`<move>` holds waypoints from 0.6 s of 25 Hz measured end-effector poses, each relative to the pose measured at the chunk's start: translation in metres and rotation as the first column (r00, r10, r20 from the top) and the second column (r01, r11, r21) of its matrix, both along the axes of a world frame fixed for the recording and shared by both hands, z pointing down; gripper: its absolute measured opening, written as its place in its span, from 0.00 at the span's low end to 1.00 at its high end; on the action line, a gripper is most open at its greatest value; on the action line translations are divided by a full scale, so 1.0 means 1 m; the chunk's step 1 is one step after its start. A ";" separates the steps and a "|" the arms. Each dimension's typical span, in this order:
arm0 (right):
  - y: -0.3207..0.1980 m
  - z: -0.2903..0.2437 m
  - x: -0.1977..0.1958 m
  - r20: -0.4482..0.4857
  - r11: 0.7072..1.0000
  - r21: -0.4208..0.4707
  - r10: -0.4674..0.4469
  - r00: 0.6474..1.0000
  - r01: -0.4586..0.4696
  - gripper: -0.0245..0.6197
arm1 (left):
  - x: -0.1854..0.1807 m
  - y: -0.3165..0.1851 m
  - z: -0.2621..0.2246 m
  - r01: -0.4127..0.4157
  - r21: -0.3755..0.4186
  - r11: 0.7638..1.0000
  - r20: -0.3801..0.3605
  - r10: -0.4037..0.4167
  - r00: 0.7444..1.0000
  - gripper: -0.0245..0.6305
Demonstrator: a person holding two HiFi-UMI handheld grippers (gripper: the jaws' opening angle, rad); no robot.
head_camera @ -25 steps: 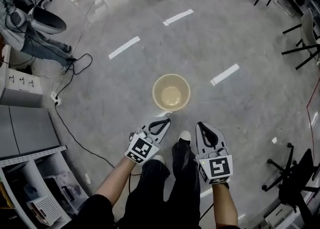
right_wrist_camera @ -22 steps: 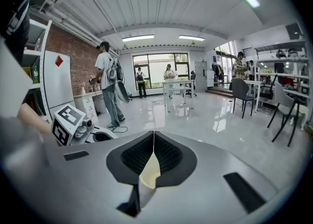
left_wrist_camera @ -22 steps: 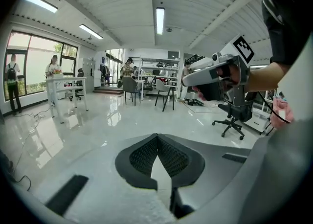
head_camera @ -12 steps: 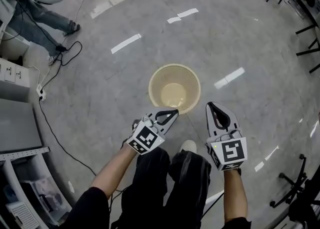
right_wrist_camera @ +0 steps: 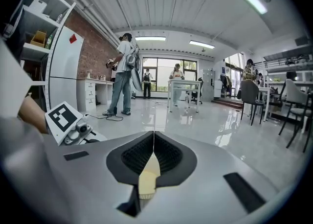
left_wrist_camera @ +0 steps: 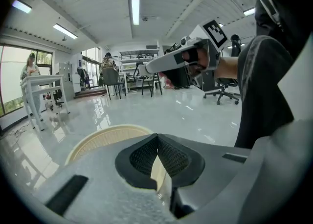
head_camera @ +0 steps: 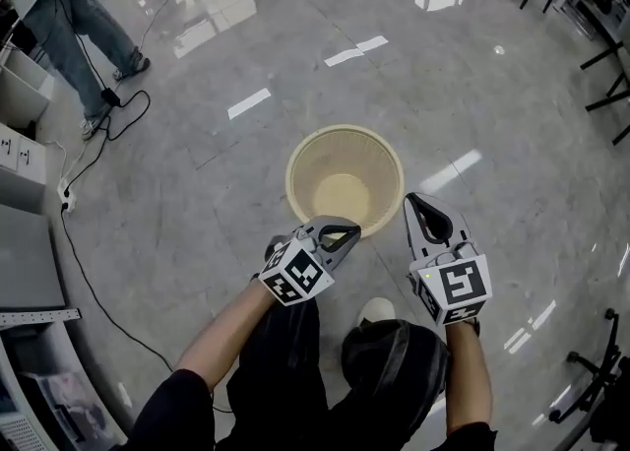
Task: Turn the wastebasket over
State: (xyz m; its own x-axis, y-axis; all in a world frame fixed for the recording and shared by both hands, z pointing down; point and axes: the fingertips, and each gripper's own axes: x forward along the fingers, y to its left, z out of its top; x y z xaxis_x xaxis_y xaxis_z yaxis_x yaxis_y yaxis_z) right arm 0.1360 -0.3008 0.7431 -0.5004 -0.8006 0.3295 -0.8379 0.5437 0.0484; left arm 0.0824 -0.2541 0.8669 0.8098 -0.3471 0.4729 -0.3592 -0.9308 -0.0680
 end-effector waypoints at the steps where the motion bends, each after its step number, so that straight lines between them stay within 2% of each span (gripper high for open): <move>1: 0.000 0.001 0.001 -0.001 1.000 -0.004 0.000 1.000 0.000 0.06 | 0.001 0.003 0.007 -0.016 -0.008 1.000 0.025 0.016 1.000 0.05; 4: 0.000 0.005 0.004 0.000 1.000 -0.011 0.004 1.000 -0.004 0.06 | 0.006 0.006 0.023 -0.046 0.019 0.999 0.093 0.044 0.995 0.05; 5: 0.001 0.007 0.004 -0.005 1.000 -0.010 0.003 1.000 -0.003 0.06 | 0.007 0.006 0.027 -0.047 0.035 0.998 0.106 0.043 0.993 0.09; 6: 0.001 0.008 0.003 -0.019 1.000 -0.006 -0.002 1.000 0.002 0.06 | 0.009 0.006 0.031 -0.051 0.041 0.998 0.116 0.045 0.992 0.19; 7: 0.003 0.009 0.001 -0.038 1.000 0.000 -0.010 0.999 0.010 0.06 | 0.010 0.007 0.035 -0.058 0.039 0.998 0.125 0.053 0.991 0.24; 9: 0.007 0.011 -0.005 -0.063 1.000 0.006 -0.030 0.998 0.031 0.06 | 0.012 0.011 0.042 -0.083 0.047 0.995 0.161 0.074 0.984 0.28; 11: 0.010 0.013 -0.009 -0.057 0.999 0.001 -0.046 0.997 0.046 0.06 | 0.012 0.013 0.053 -0.122 0.085 0.989 0.246 0.097 0.964 0.28; 15: 0.012 0.021 -0.011 -0.043 0.999 -0.016 -0.045 0.998 0.045 0.06 | 0.012 0.013 0.076 -0.198 0.153 0.968 0.412 0.120 0.903 0.28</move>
